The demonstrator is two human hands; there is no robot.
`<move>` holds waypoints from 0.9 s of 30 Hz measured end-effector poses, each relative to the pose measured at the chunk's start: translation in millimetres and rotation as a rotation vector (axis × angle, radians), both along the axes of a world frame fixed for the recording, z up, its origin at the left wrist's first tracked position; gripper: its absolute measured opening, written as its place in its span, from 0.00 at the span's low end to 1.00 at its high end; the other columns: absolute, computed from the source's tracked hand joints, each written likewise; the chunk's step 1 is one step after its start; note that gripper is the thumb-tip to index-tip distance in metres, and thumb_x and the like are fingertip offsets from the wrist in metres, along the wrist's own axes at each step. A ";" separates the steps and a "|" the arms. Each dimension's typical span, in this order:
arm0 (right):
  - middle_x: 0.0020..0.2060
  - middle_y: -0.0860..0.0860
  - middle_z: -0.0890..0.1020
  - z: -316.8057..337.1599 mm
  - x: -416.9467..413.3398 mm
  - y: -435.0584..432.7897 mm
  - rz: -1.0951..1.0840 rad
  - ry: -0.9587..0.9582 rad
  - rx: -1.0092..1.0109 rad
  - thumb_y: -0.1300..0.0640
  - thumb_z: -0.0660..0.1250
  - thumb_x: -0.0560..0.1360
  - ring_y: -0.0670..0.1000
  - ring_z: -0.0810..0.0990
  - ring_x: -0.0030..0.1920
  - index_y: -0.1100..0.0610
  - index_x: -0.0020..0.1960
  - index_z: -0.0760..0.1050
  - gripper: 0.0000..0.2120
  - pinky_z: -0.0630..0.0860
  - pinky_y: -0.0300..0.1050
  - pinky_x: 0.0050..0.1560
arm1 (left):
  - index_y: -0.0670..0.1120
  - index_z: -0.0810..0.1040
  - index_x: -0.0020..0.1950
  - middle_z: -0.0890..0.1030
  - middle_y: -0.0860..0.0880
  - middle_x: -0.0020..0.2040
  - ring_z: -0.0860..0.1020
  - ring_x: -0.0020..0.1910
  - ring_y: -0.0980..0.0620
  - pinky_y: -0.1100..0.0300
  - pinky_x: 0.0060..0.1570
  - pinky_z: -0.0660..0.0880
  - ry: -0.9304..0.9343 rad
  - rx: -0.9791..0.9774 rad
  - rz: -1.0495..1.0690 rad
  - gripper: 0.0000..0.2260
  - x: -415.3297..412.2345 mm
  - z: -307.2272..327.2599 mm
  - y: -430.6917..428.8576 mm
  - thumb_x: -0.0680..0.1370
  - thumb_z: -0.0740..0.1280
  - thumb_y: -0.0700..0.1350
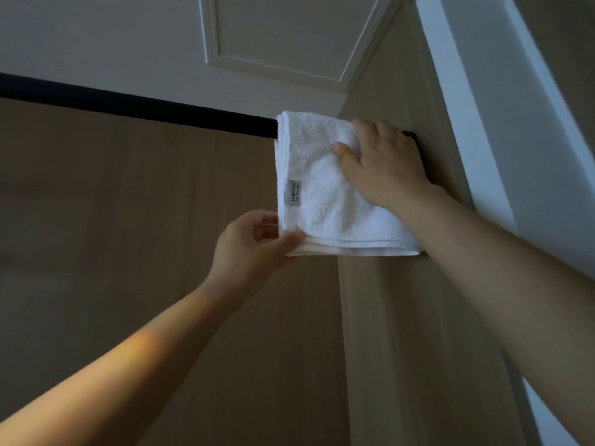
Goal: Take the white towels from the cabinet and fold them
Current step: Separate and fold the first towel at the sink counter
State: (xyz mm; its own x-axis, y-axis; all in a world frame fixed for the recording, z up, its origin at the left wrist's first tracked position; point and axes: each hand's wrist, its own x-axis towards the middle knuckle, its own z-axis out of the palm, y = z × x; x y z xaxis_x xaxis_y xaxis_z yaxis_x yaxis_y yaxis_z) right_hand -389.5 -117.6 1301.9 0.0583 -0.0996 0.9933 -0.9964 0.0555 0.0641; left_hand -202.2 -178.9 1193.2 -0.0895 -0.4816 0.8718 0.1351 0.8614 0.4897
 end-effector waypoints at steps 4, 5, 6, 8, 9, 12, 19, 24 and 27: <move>0.68 0.59 0.69 -27.6 0.7 15.6 -0.029 0.031 0.009 0.40 0.54 0.81 0.61 0.69 0.66 0.57 0.73 0.63 0.28 0.70 0.54 0.61 | 0.45 0.81 0.52 0.85 0.47 0.45 0.85 0.42 0.50 0.55 0.44 0.83 -0.065 -0.067 0.104 0.11 6.0 0.0 6.2 0.72 0.75 0.44; 0.66 0.59 0.70 -35.4 -0.2 19.6 -0.036 0.033 0.021 0.41 0.54 0.80 0.60 0.70 0.65 0.58 0.71 0.65 0.27 0.71 0.53 0.58 | 0.45 0.81 0.52 0.86 0.48 0.44 0.85 0.41 0.51 0.54 0.44 0.83 -0.086 -0.067 0.118 0.10 8.4 0.0 7.6 0.72 0.75 0.45; 0.65 0.58 0.71 -43.8 -0.7 23.6 -0.048 0.034 0.035 0.41 0.54 0.80 0.60 0.72 0.63 0.58 0.70 0.66 0.26 0.72 0.52 0.55 | 0.45 0.81 0.52 0.86 0.48 0.44 0.85 0.41 0.51 0.53 0.46 0.83 -0.106 -0.066 0.122 0.11 10.6 -0.5 8.6 0.72 0.75 0.45; 0.64 0.57 0.73 -63.8 -0.3 31.1 -0.053 0.038 0.057 0.41 0.54 0.80 0.58 0.73 0.61 0.57 0.68 0.68 0.25 0.73 0.51 0.54 | 0.45 0.81 0.53 0.86 0.48 0.44 0.85 0.41 0.51 0.51 0.47 0.82 -0.128 -0.077 0.124 0.12 15.5 -3.6 9.8 0.72 0.75 0.46; 0.63 0.56 0.73 -75.2 0.5 34.6 -0.044 0.044 0.064 0.41 0.55 0.79 0.58 0.74 0.60 0.57 0.68 0.69 0.25 0.73 0.51 0.55 | 0.45 0.80 0.54 0.86 0.48 0.44 0.85 0.40 0.52 0.51 0.47 0.82 -0.128 -0.086 0.135 0.12 18.1 -6.6 10.2 0.72 0.75 0.47; 0.61 0.54 0.75 -112.3 3.5 43.5 -0.010 0.056 0.077 0.43 0.57 0.78 0.56 0.75 0.59 0.57 0.67 0.71 0.24 0.73 0.49 0.54 | 0.47 0.80 0.53 0.85 0.49 0.42 0.85 0.41 0.52 0.50 0.48 0.82 -0.134 -0.075 0.159 0.12 25.3 -20.4 9.6 0.72 0.75 0.48; 0.52 0.51 0.78 -194.1 7.8 54.7 0.028 0.029 0.212 0.42 0.55 0.76 0.53 0.78 0.51 0.53 0.60 0.76 0.21 0.77 0.53 0.48 | 0.51 0.81 0.49 0.84 0.54 0.42 0.81 0.40 0.62 0.73 0.39 0.75 -0.380 -0.183 0.458 0.08 35.0 -67.0 18.4 0.72 0.74 0.49; 0.57 0.46 0.75 -251.7 -0.6 52.0 0.079 0.030 0.551 0.41 0.59 0.77 0.51 0.76 0.57 0.47 0.62 0.73 0.18 0.76 0.51 0.54 | 0.48 0.80 0.50 0.82 0.53 0.44 0.80 0.43 0.60 0.72 0.40 0.72 -0.690 -0.157 0.629 0.15 40.7 -116.5 40.8 0.70 0.70 0.56; 0.59 0.47 0.76 -283.2 -2.9 52.8 0.204 0.059 0.764 0.42 0.63 0.77 0.51 0.75 0.61 0.48 0.63 0.73 0.18 0.74 0.50 0.60 | 0.48 0.80 0.52 0.82 0.52 0.47 0.80 0.47 0.53 0.63 0.43 0.74 -0.832 -0.100 0.785 0.15 48.9 -157.9 60.7 0.71 0.71 0.56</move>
State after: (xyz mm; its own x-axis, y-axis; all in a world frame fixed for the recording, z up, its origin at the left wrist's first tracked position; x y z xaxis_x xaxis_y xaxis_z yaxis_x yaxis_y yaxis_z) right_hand -392.5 -64.9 1018.7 0.1995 -0.7340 0.6491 -0.9759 -0.2089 0.0638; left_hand -153.2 -118.1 1035.4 -0.3611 -0.5910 0.7213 -0.7899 0.6050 0.1002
